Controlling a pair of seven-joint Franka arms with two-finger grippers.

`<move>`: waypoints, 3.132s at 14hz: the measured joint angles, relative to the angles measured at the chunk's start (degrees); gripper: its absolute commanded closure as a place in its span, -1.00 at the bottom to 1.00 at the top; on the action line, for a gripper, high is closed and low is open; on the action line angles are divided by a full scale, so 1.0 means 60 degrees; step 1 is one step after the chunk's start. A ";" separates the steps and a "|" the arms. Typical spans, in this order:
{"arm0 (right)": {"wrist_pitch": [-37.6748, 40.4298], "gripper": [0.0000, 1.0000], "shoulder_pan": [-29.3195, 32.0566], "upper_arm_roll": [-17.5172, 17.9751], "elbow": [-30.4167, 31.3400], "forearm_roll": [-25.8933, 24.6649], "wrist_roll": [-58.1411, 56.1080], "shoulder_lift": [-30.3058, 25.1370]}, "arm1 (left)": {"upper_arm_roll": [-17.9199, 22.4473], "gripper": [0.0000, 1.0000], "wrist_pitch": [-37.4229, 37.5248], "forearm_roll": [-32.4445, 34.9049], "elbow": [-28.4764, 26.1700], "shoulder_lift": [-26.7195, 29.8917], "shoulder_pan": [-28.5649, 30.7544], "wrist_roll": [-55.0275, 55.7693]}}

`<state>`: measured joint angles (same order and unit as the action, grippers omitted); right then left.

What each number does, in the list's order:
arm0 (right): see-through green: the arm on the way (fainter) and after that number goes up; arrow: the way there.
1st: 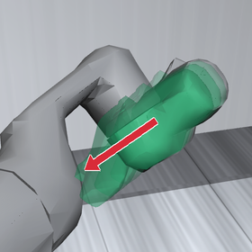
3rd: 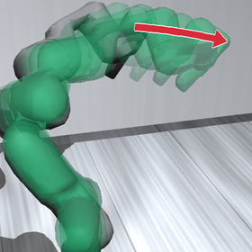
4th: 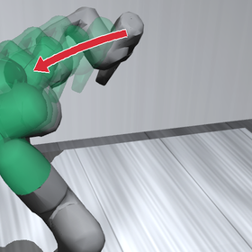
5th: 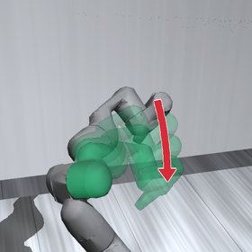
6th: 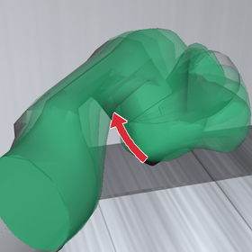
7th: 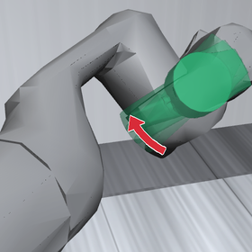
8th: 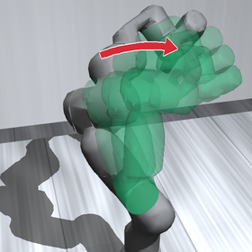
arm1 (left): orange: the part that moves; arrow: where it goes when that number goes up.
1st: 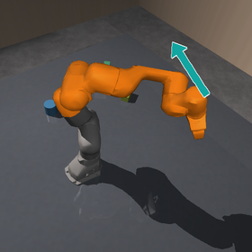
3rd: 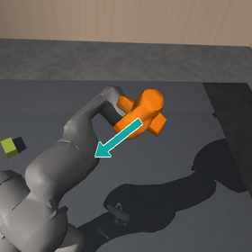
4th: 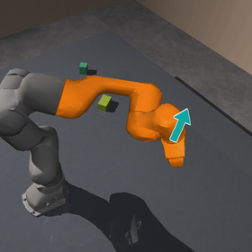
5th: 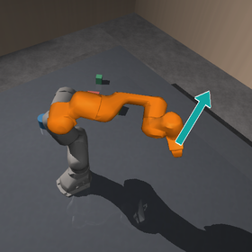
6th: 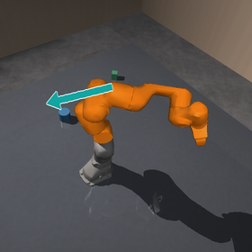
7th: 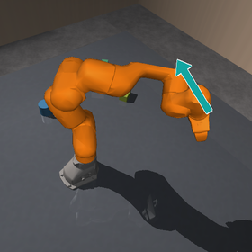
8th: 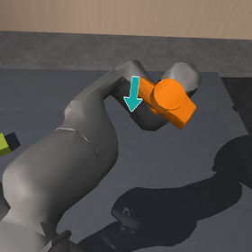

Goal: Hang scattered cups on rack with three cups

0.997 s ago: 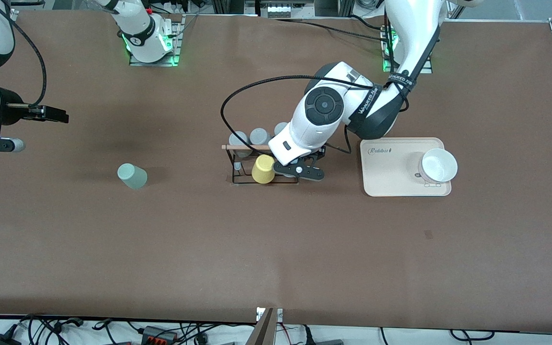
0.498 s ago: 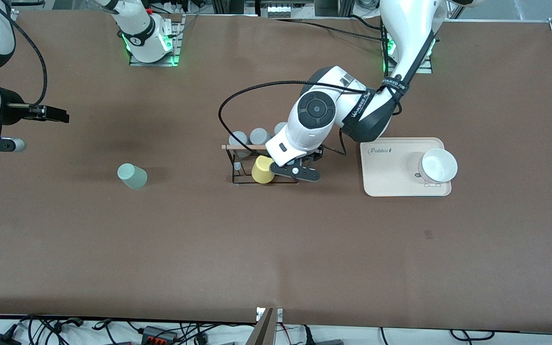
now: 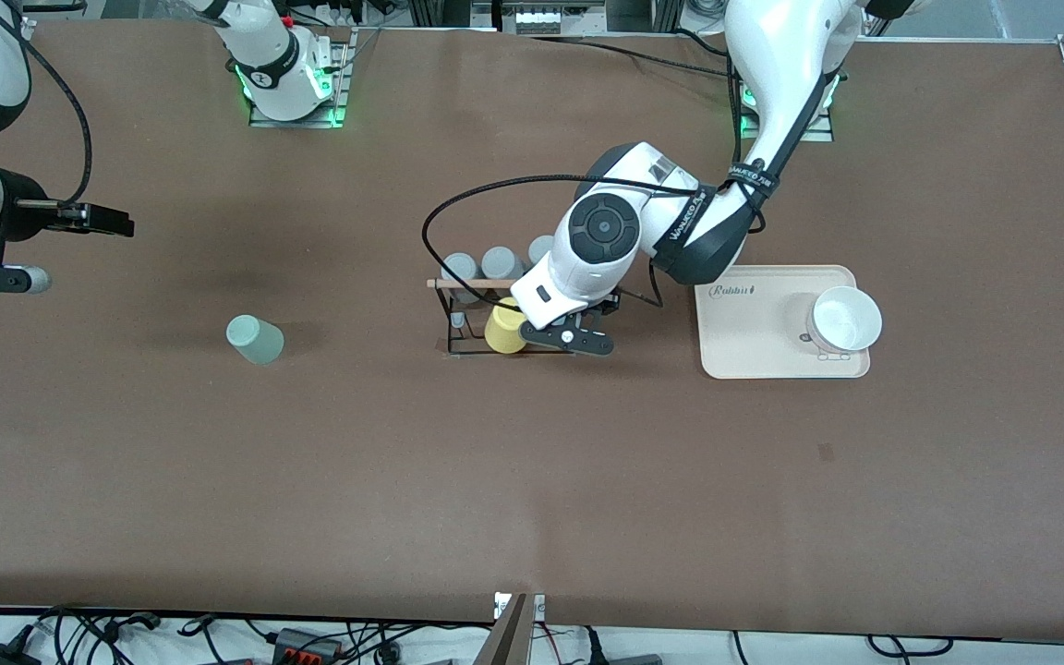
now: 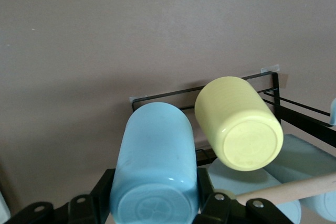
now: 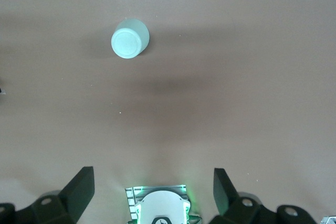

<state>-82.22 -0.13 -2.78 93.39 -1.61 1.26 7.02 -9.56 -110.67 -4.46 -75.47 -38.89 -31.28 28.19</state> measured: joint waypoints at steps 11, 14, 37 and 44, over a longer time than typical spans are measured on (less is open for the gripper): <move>-0.0022 -1.00 -0.0002 0.0000 0.0043 0.0000 -0.0255 -0.0001 | -0.0001 -1.00 -0.0010 0.0005 0.0299 -0.0501 -0.0112 -0.0006; -0.0145 -1.00 -0.0002 0.0000 0.0048 0.0002 -0.0260 -0.0002 | 0.0025 -1.00 -0.0005 0.0005 0.0424 -0.0492 -0.0082 -0.0001; -0.8542 -1.00 -0.1125 0.0018 0.4423 0.0061 -0.0281 0.0798 | 0.0210 -1.00 0.2526 0.0961 0.0877 0.2594 0.5736 -0.3491; -0.9572 -1.00 -0.1132 0.0005 0.4760 0.0061 -0.0281 0.1108 | 0.0832 -1.00 0.2729 0.0939 -0.0373 0.4043 0.6002 -0.4017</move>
<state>-139.65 -6.92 -2.75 121.95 -1.24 -0.42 13.67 -4.57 -94.29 1.17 -77.71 -14.63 4.73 4.09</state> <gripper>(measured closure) 0.000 0.000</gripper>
